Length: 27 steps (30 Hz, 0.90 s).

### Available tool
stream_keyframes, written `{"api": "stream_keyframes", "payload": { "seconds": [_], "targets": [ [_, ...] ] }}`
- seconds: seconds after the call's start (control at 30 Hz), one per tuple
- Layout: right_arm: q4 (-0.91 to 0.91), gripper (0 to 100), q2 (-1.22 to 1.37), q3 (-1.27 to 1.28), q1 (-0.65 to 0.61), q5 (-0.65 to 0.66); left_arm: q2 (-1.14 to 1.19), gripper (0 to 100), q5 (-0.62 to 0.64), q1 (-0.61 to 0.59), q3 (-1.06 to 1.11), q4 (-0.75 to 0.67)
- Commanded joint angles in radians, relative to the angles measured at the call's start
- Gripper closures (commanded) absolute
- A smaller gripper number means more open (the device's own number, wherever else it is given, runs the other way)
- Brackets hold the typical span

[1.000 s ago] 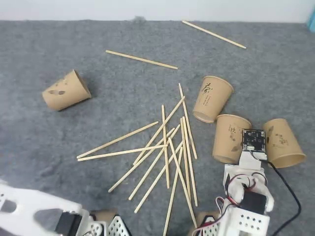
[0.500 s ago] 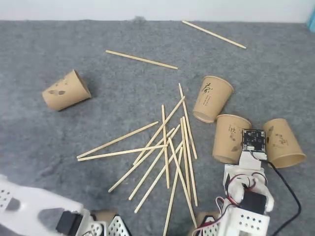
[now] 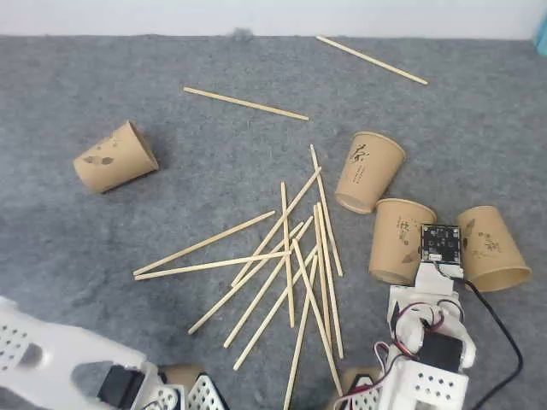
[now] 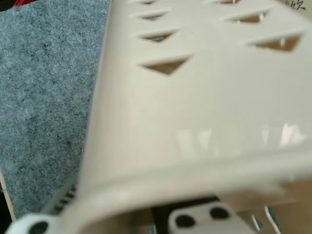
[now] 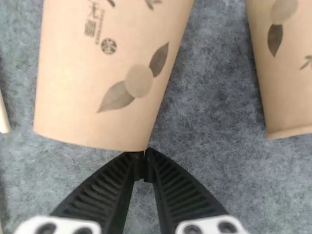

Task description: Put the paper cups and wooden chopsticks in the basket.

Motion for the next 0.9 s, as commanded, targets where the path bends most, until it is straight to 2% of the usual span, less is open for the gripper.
{"api": "stream_keyframes", "payload": {
  "seconds": [0.0,0.17,0.37,0.6,0.87],
  "targets": [
    [-0.013,99.1,-0.013,0.018,0.01,0.012,0.043,99,0.023,0.1,0.193,0.055],
    [-0.013,99.1,-0.013,0.018,0.01,0.012,0.043,99,0.023,0.11,0.182,0.051],
    [-0.013,99.1,-0.013,0.018,0.01,0.012,0.068,98,0.023,0.009,0.025,0.008],
    [-0.013,99.1,-0.013,0.018,0.01,0.012,0.12,71,0.021,-0.058,-0.12,0.002],
    [-0.013,99.1,-0.013,0.018,0.01,0.012,0.184,70,0.021,-0.071,-0.291,0.005]
  ]
}}
